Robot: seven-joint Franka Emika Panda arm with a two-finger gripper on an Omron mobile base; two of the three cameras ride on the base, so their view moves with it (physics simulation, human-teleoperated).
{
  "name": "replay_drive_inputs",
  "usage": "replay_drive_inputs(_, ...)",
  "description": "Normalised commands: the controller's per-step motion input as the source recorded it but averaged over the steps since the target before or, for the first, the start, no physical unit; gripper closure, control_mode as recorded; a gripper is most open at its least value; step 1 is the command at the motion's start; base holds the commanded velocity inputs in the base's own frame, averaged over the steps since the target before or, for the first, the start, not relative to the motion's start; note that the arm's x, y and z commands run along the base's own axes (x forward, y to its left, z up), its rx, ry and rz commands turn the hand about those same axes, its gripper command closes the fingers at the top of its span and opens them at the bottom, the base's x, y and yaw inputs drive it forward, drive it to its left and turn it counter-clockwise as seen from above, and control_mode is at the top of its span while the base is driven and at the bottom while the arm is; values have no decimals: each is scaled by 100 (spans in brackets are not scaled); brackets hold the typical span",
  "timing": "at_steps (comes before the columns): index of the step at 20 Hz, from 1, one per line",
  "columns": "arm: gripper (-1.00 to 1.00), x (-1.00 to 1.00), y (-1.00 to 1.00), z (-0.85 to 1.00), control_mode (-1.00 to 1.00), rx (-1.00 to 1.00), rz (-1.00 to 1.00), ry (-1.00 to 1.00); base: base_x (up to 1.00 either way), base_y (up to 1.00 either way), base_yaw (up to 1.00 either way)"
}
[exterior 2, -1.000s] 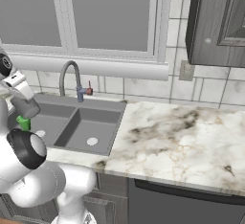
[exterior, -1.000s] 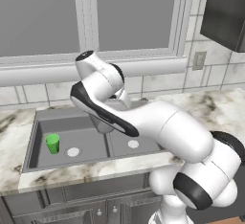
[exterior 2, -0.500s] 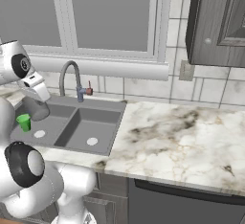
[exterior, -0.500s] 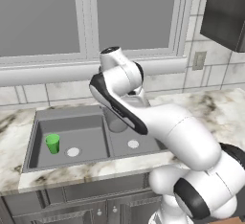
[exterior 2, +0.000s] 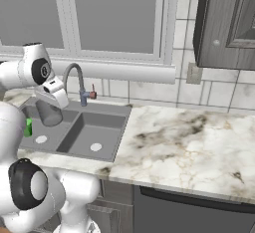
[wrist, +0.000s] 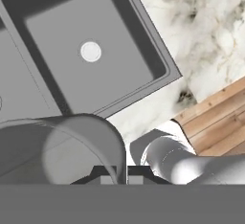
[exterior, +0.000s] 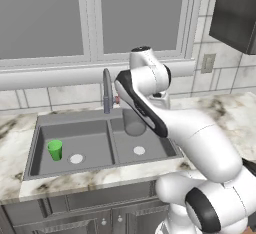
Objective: Place the cup in the left basin and the glass cup in the right basin of the sink.
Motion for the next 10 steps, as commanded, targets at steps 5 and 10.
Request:
replay_drive_inputs(5,100,9,-47,-1,-100,3,0,0,0,0,0)
replay_drive_inputs(10,100,12,-43,-8,-100,3,0,0,0,0,0)
